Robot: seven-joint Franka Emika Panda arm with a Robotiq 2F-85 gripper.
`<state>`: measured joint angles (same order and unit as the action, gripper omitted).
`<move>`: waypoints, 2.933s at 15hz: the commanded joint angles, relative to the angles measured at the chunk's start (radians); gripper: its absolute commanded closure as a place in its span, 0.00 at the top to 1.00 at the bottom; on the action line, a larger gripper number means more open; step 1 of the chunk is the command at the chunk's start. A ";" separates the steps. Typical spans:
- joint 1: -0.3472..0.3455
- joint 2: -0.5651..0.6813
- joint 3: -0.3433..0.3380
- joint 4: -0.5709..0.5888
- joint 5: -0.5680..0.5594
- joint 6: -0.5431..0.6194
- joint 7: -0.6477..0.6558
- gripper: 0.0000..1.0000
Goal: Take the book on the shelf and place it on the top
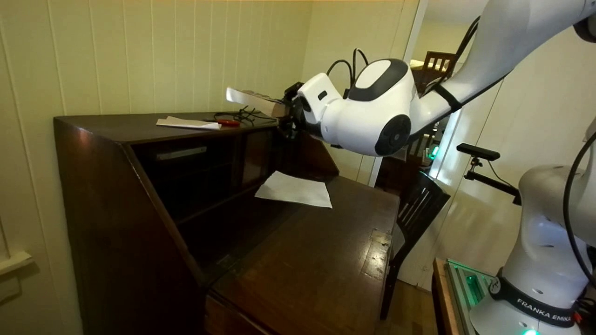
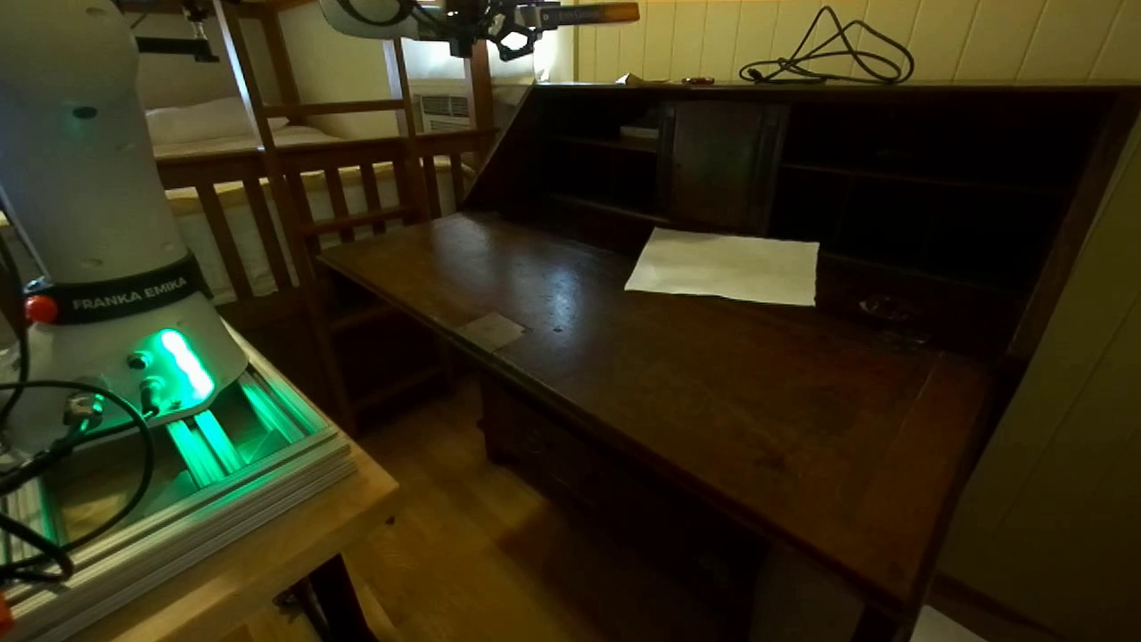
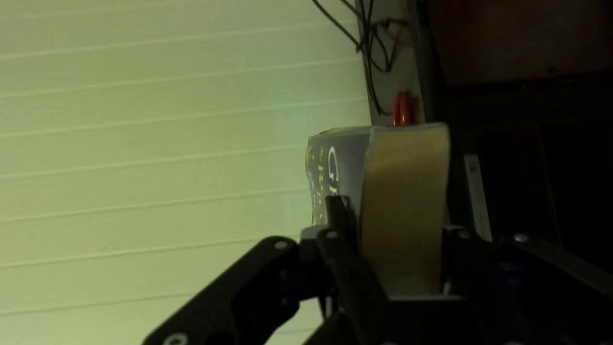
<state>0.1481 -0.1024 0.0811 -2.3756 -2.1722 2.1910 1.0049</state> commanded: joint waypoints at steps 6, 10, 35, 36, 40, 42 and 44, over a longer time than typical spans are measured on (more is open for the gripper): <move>-0.016 0.029 -0.001 0.023 -0.102 0.066 0.046 0.09; -0.084 0.012 -0.074 0.033 -0.337 0.169 0.074 0.09; -0.067 0.348 0.041 0.351 -0.312 0.201 -0.013 0.09; -0.063 0.362 0.046 0.359 -0.306 0.183 -0.008 0.09; -0.059 0.412 0.078 0.409 -0.320 0.217 0.007 0.09; -0.056 0.440 0.095 0.434 -0.329 0.196 0.016 0.09; -0.060 0.460 0.105 0.468 -0.338 0.183 0.027 0.09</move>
<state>0.0979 0.3151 0.1682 -1.9787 -2.4868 2.3920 1.0111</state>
